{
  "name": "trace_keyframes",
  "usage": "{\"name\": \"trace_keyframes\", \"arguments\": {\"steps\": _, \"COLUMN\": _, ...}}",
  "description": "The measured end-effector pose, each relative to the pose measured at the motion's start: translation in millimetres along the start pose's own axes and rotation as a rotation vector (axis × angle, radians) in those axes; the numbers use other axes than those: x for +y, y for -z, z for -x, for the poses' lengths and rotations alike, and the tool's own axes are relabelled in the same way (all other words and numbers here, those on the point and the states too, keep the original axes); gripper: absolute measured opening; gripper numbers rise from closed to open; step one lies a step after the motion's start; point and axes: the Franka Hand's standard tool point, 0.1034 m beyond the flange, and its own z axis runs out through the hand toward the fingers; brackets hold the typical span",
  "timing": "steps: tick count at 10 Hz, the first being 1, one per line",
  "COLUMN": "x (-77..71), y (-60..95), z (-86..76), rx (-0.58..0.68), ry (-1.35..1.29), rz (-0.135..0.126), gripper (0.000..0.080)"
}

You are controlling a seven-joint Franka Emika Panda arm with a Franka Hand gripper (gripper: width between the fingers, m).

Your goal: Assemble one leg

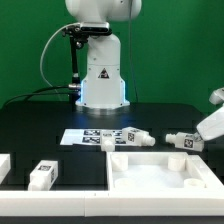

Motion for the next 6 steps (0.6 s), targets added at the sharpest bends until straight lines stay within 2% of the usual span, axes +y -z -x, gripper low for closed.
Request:
{"name": "trace_keyframes", "arguments": {"steps": 2, "x": -0.2, "y": -1.6, "z": -0.7, "rx": -0.003, "ry": 0.001, "rz": -0.001, "gripper": 0.0649}}
{"name": "trace_keyframes", "arguments": {"steps": 6, "x": -1.5, "y": -30.5, "z": -5.0, "rx": -0.048, "ry": 0.009, "rz": -0.005, "gripper": 0.0649}}
